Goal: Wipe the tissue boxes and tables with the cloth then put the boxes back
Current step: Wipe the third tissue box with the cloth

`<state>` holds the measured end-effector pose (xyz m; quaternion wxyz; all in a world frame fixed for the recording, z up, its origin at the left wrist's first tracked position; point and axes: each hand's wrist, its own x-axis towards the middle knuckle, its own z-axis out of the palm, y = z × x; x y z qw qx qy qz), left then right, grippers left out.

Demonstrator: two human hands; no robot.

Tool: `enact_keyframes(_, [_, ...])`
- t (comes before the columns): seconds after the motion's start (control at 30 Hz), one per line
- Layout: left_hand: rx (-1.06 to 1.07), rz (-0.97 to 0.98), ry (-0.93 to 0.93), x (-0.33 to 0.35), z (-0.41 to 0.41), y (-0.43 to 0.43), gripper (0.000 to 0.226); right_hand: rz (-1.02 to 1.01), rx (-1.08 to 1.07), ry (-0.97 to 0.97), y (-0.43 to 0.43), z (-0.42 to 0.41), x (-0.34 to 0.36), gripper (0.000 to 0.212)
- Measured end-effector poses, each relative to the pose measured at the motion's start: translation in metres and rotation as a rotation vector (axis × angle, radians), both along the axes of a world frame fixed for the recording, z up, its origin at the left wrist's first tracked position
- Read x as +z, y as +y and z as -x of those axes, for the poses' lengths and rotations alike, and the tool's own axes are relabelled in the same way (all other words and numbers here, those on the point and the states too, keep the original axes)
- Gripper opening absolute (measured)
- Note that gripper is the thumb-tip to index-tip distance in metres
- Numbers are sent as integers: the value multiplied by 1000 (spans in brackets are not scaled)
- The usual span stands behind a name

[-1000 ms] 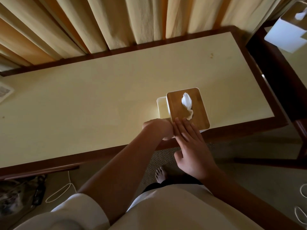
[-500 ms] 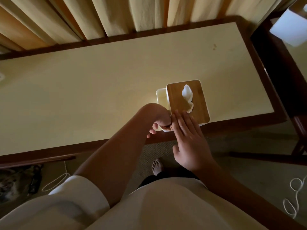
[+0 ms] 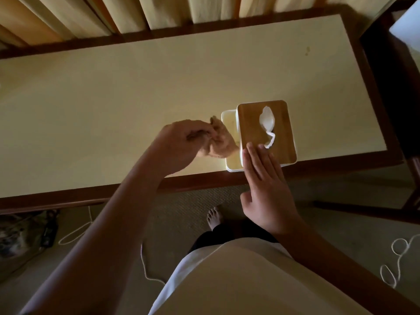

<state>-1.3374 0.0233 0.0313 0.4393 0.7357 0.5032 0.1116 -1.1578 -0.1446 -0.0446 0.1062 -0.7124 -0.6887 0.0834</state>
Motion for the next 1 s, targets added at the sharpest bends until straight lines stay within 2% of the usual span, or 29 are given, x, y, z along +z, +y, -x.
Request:
enact_keyframes(0.07, [174, -57, -219, -10, 13, -15, 16, 19, -5, 2, 0, 1, 0, 94])
enact_keyframes(0.13, [265, -123, -299, -18, 17, -27, 19, 27, -10, 8, 0, 1, -1, 94])
enact_keyframes(0.2, [333, -100, -398, -26, 13, -33, 21, 26, -16, 6, 0, 1, -1, 93])
enact_keyframes(0.3, [290, 56, -663, -26, 1, -41, 20, 25, -14, 24, 0, 0, -2, 93])
enact_keyframes(0.4, [189, 83, -760, -24, -14, -44, 27, -1, -12, 40, 1, 0, -2, 92])
enact_keyframes(0.47, [94, 74, -633, -28, -23, -44, 42, -32, -13, 65, 1, -1, -3, 92])
enact_keyframes(0.53, [-34, -85, -287, -41, -30, -46, 51, -55, -15, 103, 3, -2, -4, 92])
enact_keyframes(0.6, [-112, -393, 60, -54, -32, -49, 40, -54, -9, 108, 3, -3, -4, 93])
enact_keyframes(0.67, [-95, -497, 215, -61, -31, -50, 30, -43, -6, 94, 2, -2, -3, 94])
enact_keyframes(0.8, [-187, -460, 320, -56, -29, -42, 25, -38, -6, 89, 2, -2, -4, 97])
enact_keyframes(0.93, [-358, -230, 581, -34, -42, -27, 37, -34, -13, 94, 2, -3, -5, 95])
enact_keyframes(1.0, [-395, -116, 650, -25, -50, -23, 40, -34, -16, 96, 3, -4, -4, 94])
